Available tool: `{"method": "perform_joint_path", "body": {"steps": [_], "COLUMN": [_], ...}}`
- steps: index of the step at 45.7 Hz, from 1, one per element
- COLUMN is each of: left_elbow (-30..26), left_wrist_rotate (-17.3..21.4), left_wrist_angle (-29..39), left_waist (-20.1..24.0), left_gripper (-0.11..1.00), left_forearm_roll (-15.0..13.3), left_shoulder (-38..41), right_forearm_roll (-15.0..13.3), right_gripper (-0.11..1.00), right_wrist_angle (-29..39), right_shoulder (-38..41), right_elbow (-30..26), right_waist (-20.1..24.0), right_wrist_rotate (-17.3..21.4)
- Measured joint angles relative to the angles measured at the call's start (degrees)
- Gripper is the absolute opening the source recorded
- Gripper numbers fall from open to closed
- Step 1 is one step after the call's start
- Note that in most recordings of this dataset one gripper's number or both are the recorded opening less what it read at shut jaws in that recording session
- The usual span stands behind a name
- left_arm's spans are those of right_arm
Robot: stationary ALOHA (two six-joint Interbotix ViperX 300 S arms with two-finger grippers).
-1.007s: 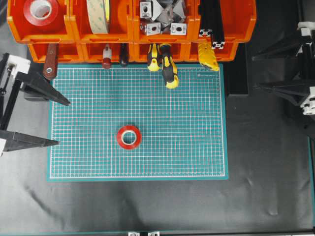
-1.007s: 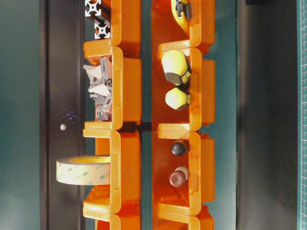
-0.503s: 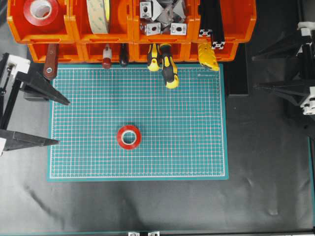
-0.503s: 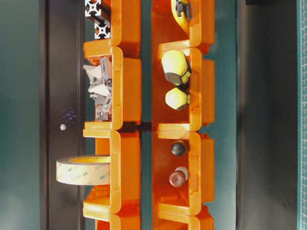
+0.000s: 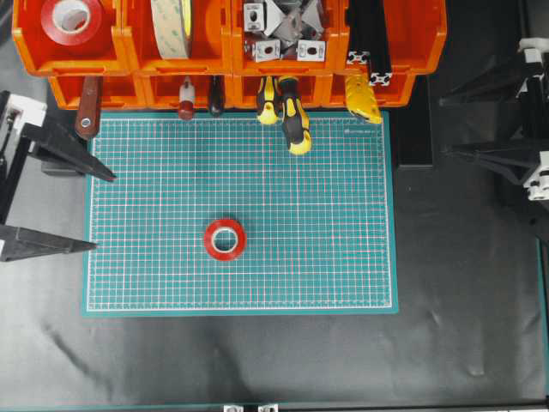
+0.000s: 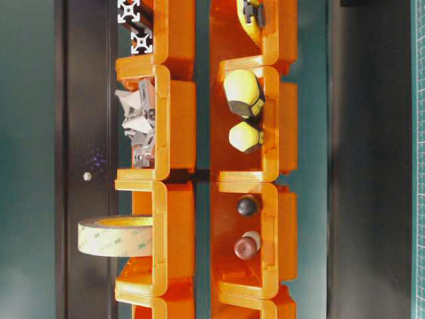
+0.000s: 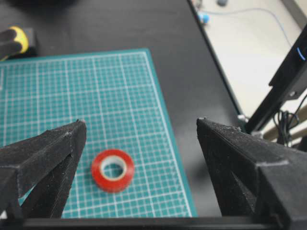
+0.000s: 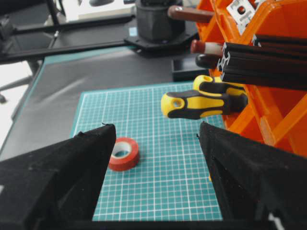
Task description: Pick vinyl tape from container rack with left arm.
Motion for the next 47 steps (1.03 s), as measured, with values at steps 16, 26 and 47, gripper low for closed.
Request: {"method": "perform_joint_path", "body": {"steps": [16, 26, 47], "left_elbow": [4.2, 5.4, 7.7], "left_wrist_rotate": [0.0, 0.2, 0.4], "left_wrist_angle": [-6.3, -8.6, -10.1], "left_waist": [0.0, -0.6, -0.7], "left_gripper": [0.90, 0.90, 0.90], "left_forearm_roll": [0.0, 0.0, 0.0], "left_shoulder": [-3.6, -6.1, -9.0], "right_forearm_roll": [0.1, 0.0, 0.0], "right_gripper": [0.71, 0.70, 0.70], "right_wrist_angle": [0.0, 0.0, 0.0], "right_shoulder": [0.0, 0.0, 0.0], "right_elbow": [0.3, 1.4, 1.6], "right_waist": [0.0, 0.0, -0.4], "right_wrist_rotate": [0.0, 0.0, 0.0]}}
